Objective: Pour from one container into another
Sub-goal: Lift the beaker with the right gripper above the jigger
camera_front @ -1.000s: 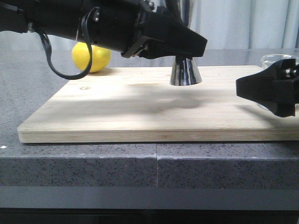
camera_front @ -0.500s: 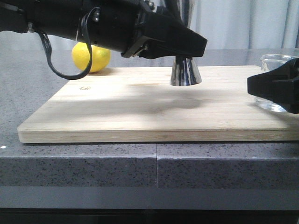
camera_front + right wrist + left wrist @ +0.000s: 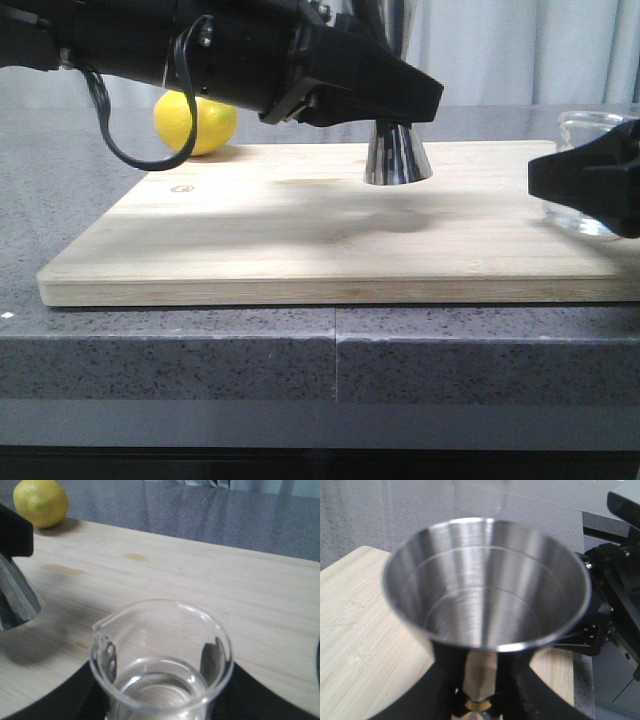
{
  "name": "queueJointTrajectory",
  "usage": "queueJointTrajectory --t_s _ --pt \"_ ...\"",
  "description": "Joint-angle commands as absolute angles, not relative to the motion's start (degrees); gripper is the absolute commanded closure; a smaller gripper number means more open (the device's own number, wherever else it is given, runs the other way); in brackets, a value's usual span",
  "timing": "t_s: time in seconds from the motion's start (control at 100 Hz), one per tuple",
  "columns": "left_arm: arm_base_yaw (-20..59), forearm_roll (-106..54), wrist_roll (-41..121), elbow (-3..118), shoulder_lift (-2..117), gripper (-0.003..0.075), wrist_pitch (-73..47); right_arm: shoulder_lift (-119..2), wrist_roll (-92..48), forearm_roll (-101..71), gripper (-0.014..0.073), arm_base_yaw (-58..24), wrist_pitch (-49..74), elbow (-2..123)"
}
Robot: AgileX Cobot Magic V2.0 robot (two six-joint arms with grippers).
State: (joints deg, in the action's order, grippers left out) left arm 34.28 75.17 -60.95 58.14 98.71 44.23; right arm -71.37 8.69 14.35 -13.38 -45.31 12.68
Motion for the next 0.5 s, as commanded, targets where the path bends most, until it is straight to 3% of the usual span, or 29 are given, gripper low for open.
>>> queueJointTrajectory --t_s 0.0,0.49 --pt "34.3 73.3 -61.7 59.9 95.5 0.0662 47.1 -70.8 8.3 13.9 0.0341 -13.0 -51.8 14.5" --pt "34.3 80.5 -64.3 60.1 95.5 0.0662 46.7 -70.6 8.3 19.7 0.0341 -13.0 -39.8 27.4"
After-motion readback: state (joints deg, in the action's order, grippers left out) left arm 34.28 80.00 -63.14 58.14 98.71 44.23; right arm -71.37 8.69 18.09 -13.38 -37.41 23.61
